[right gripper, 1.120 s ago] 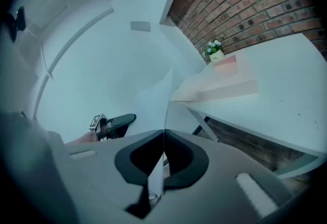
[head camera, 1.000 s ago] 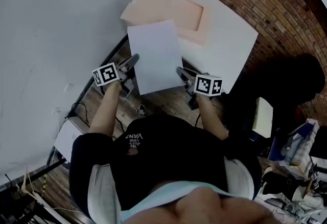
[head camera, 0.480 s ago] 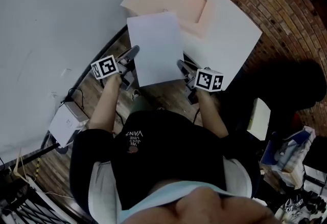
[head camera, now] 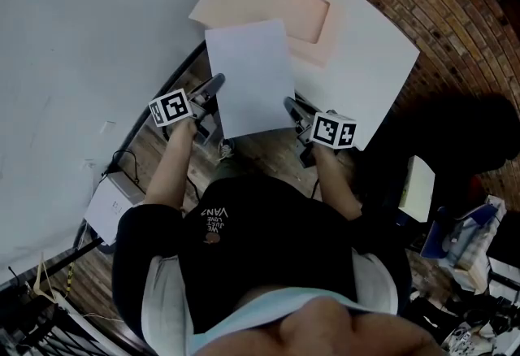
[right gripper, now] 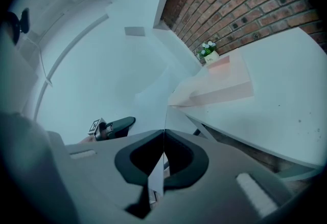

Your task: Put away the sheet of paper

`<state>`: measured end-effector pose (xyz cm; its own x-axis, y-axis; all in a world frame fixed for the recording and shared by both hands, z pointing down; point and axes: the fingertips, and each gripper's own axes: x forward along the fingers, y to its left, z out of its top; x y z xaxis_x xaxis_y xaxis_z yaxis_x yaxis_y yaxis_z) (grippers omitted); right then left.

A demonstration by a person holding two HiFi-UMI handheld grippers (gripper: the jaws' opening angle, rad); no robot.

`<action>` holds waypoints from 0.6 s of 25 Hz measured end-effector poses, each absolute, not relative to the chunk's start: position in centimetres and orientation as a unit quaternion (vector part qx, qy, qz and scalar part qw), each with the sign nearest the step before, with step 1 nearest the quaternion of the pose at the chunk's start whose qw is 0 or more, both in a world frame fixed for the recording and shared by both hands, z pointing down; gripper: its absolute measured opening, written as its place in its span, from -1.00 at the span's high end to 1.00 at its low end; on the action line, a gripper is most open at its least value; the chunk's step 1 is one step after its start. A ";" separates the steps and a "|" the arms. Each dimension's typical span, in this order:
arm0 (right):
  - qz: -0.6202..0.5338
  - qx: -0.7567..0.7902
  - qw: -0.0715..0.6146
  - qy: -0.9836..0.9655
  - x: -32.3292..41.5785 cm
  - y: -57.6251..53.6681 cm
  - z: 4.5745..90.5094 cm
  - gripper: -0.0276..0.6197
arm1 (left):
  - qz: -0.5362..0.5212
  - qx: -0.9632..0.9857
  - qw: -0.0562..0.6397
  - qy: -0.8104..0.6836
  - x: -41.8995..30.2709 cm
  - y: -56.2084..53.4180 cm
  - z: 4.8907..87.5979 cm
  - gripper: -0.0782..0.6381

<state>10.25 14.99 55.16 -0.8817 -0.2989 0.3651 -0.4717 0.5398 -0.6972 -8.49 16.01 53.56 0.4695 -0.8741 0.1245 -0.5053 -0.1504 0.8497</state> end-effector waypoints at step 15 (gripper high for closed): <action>0.439 0.291 0.082 -0.846 3.6 9.7 56.1 0.92 | -0.177 0.750 0.478 -0.421 -15.0 8.3 55.0 0.78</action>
<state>3.60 9.71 56.13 -0.8167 -0.4209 0.3947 -0.5651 0.4449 -0.6948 -14.98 8.31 54.98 0.5828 -0.8009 0.1375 -0.4626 -0.1879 0.8664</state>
